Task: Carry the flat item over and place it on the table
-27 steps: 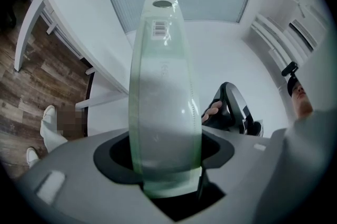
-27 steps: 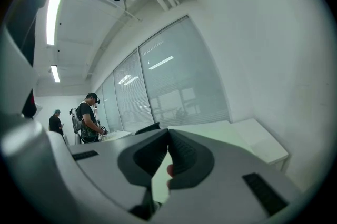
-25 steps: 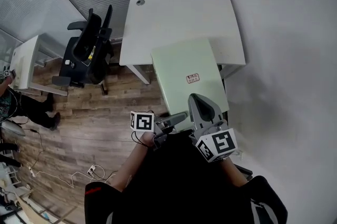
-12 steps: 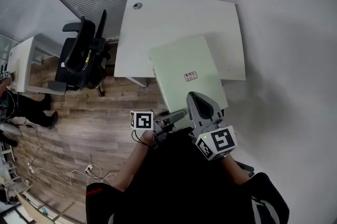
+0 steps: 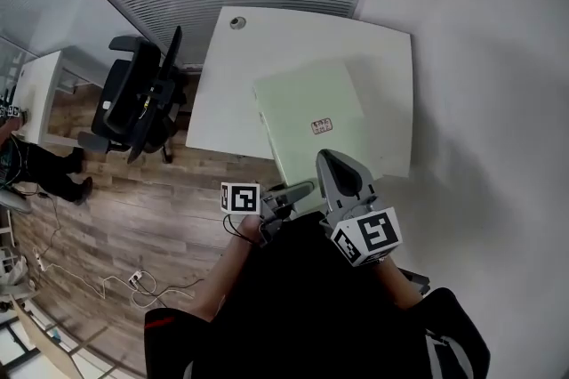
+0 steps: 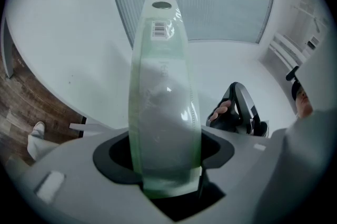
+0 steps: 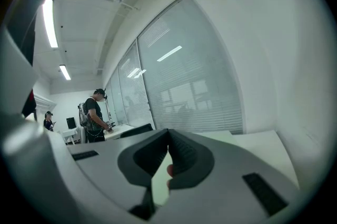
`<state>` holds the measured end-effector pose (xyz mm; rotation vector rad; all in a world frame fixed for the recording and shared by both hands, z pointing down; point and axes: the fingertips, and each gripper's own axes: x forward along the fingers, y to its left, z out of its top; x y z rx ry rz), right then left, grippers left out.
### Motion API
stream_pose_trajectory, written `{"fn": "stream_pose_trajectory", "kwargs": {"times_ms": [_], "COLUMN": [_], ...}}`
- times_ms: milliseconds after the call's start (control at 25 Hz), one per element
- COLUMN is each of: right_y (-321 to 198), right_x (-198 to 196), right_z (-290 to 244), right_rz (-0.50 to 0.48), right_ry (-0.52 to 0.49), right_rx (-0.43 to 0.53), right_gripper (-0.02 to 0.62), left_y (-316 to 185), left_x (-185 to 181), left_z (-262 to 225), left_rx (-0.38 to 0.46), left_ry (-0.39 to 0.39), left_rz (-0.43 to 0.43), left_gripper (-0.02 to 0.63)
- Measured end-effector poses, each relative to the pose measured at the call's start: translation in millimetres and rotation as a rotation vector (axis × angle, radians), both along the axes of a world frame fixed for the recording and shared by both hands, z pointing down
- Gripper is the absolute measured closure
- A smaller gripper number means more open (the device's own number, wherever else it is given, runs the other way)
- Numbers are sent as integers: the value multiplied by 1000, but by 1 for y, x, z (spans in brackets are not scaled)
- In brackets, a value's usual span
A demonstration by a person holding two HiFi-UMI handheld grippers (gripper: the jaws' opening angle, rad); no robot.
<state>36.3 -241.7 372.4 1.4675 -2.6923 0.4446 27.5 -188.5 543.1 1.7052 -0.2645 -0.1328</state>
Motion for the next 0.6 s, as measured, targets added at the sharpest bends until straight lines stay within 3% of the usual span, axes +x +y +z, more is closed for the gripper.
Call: {"fn": "stream_pose_trajectory", "kwargs": {"times_ms": [400,600], "right_y": [-47,-54], "right_x": [11,20], "right_z": [6,10], "right_rz": [-86,-72], "right_ry": [-14,-16], "right_rx": [12,12], "right_gripper": [594,594], "left_y": [-67,-81], "left_x": [23,24], "left_z": [37,65], "left_rx": [-19,-75], "left_ry": [-46,-55], "left_rz": [-25,-24], "left_gripper": [325,325]}}
